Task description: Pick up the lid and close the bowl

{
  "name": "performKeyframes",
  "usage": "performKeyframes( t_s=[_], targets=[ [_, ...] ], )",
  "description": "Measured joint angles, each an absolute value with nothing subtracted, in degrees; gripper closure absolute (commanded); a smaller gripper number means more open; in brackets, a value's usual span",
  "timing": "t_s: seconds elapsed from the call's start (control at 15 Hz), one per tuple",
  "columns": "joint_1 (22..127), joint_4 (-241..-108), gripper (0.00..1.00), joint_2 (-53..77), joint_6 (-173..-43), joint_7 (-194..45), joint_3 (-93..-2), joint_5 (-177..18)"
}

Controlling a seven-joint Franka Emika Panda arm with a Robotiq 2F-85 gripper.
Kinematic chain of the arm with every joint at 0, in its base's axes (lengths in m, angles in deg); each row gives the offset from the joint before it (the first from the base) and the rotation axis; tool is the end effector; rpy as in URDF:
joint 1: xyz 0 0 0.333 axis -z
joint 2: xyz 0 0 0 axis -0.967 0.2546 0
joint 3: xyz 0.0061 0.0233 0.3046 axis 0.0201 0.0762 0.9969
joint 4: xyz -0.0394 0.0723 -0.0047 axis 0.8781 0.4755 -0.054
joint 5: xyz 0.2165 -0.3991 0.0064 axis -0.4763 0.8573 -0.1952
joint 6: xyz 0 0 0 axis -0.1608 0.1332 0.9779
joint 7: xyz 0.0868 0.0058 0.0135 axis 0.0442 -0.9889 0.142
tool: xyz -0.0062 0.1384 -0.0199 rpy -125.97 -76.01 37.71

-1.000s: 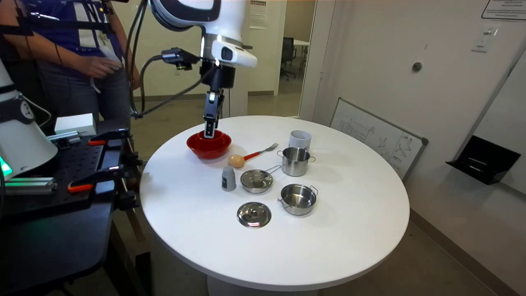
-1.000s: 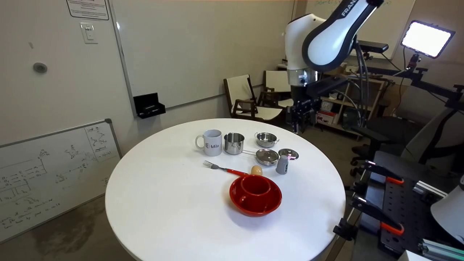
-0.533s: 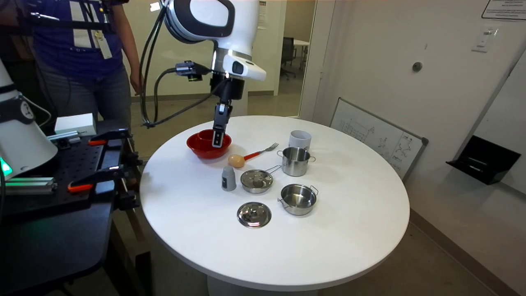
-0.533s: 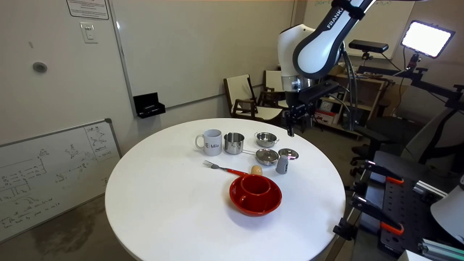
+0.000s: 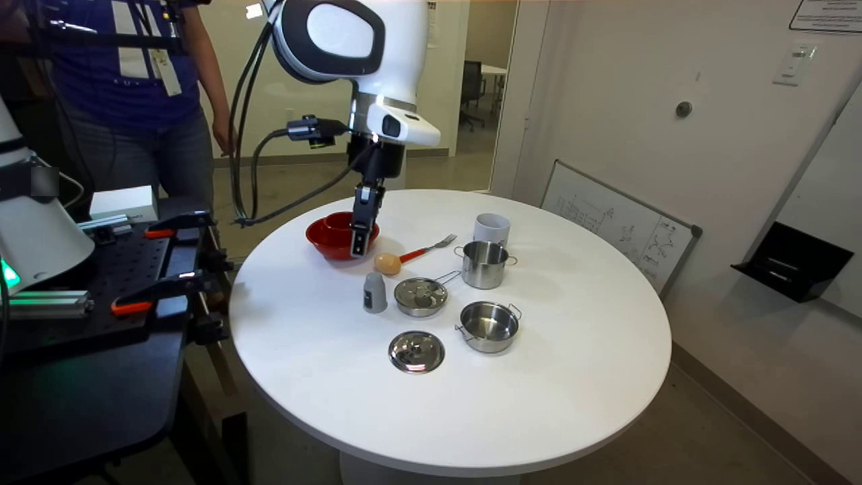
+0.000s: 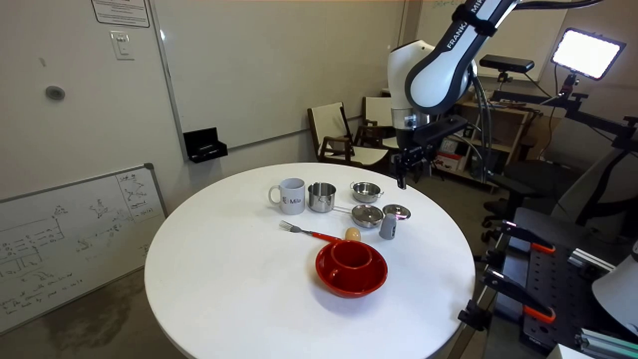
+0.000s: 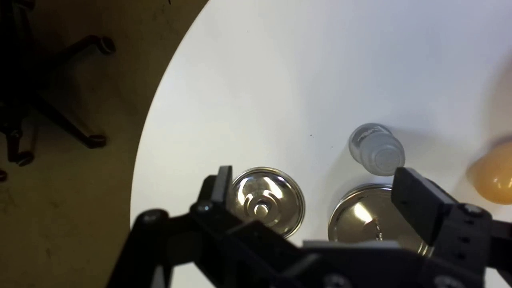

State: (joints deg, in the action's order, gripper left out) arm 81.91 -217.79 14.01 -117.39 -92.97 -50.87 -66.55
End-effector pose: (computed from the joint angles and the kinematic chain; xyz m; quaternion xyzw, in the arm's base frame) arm 0.4870 -0.1346 0.0781 0.9704 -0.2028 -0.0849 0.0997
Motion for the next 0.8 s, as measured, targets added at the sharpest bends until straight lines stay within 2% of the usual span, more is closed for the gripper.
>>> performKeyframes(
  t_s=[0.33, 0.8],
  targets=[
    [82.01, -217.38, 0.00, 18.21, -124.87, -92.24, -53.97, -67.81],
    [82.54, -214.95, 0.00, 24.70, -133.75, -91.34, -54.40, -79.39]
  ],
)
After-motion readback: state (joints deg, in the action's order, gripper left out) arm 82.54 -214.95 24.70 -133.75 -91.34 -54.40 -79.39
